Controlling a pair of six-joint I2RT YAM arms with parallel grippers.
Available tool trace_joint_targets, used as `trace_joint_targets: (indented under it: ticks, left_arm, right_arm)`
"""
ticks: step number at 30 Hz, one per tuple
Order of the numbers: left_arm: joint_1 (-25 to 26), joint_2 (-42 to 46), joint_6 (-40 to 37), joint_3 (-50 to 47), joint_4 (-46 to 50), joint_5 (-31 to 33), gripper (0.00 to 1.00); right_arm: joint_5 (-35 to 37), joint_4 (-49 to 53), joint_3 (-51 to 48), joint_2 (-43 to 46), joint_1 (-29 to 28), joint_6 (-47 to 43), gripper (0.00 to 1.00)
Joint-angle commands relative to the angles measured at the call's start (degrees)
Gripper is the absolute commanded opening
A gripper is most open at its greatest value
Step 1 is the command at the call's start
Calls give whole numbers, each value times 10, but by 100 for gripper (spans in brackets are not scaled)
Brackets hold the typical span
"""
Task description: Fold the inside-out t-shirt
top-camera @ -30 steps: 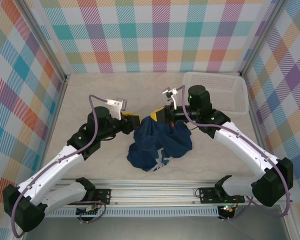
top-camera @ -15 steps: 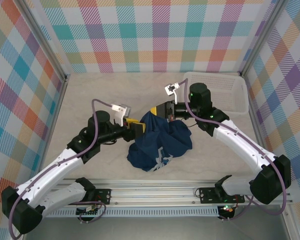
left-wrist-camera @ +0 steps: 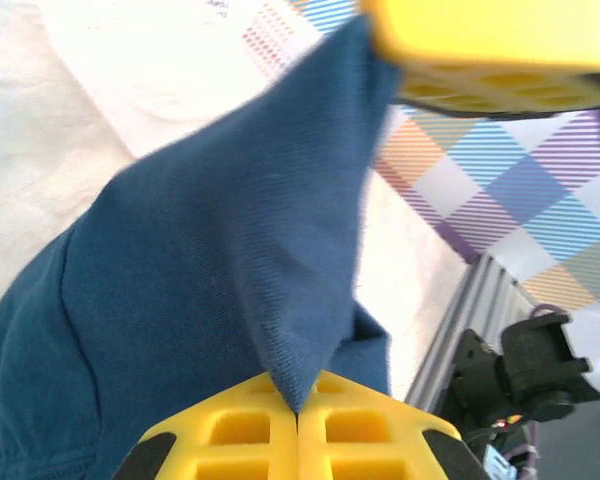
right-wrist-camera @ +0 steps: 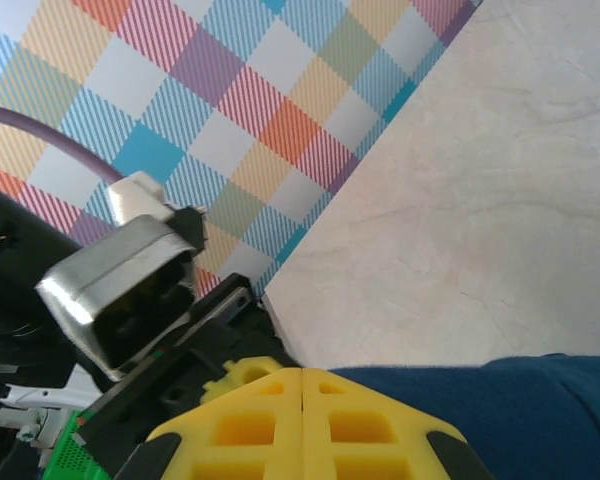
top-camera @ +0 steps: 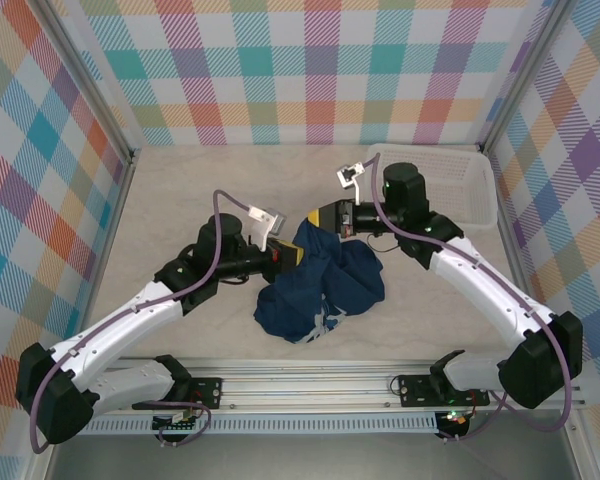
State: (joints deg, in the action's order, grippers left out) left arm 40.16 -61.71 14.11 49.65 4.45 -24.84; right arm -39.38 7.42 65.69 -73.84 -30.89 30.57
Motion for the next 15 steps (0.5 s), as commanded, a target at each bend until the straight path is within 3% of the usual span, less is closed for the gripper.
trace_joint_targets:
  ticks: [1,5,7,15]
  left_arm:
    - [4,27,7,-9,-71,-79,0]
    - [0,52,7,-25,-110,-126,0]
    - [-1,60,-1,-29,-117,-129,0]
    - [-4,53,-35,-18,-89,-106,0]
  right_arm:
    - [17,45,27,-6,4,-30,0]
    - [96,134,55,-17,6,-77,1]
    - [119,158,60,-18,6,-100,8]
    - [80,187,32,53,6,-168,30]
